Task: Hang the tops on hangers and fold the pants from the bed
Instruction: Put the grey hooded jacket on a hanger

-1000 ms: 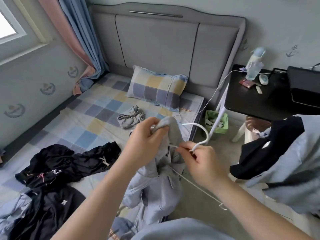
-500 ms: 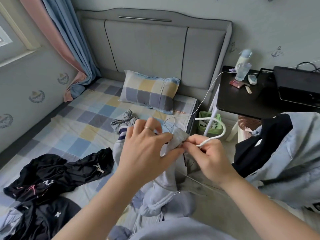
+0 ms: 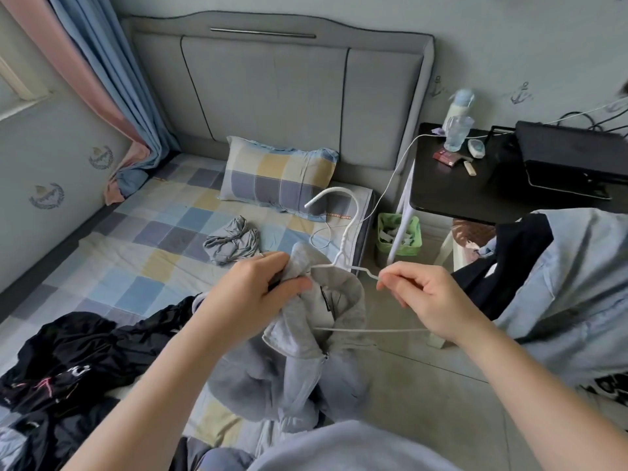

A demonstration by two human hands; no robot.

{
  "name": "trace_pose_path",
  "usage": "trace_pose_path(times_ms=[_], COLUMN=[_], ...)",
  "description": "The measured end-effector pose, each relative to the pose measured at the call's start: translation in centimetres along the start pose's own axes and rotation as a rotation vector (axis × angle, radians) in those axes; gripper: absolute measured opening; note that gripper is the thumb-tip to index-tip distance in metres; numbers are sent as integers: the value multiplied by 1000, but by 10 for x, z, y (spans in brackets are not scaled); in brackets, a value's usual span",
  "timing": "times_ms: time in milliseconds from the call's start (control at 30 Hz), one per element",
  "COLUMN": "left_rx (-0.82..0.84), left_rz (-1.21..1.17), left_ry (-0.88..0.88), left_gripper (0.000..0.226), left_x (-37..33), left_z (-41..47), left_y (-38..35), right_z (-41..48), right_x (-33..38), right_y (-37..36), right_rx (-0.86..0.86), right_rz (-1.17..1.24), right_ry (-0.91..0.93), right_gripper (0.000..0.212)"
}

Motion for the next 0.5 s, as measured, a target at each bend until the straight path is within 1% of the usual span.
trace_pose_path(times_ms=[100, 200, 333, 367, 400, 467, 500], left_rx=[-6, -29, -26, -24, -35, -108, -162], left_rz=[-24, -29, -54, -66, -73, -95, -119], left_ry=[-26, -45, -13, 18, 53, 127, 170], left_gripper=[46, 42, 42, 40, 39, 40, 40], left_x=[-13, -23, -19, -16, -14, -9, -6], left_z=[1, 3, 4, 3, 3, 1, 1], left_y=[-6, -12, -16, -17, -18, -19, -17], right_z=[2, 5, 8, 8, 9, 5, 1], right_x=[8, 15, 16, 15, 15, 17, 18], right_y=[-7, -18, -12, -12, -11, -10, -10], right_rx=[28, 78, 32, -6, -83, -324, -432], right_rz=[-13, -60, -106, -149, -214, -343, -354], right_ry=[35, 89, 87, 99, 140, 271, 339], right_gripper=[21, 21, 18, 16, 13, 14, 16])
Point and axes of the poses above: each hand's wrist, its own z-axis towards the middle knuckle, its own y-axis out of the back of the hand, x = y × z, the point moved 3 cm from there along z, towards the middle knuckle, and after that the axes turned 4 degrees about -x, right-handed, at the moved point
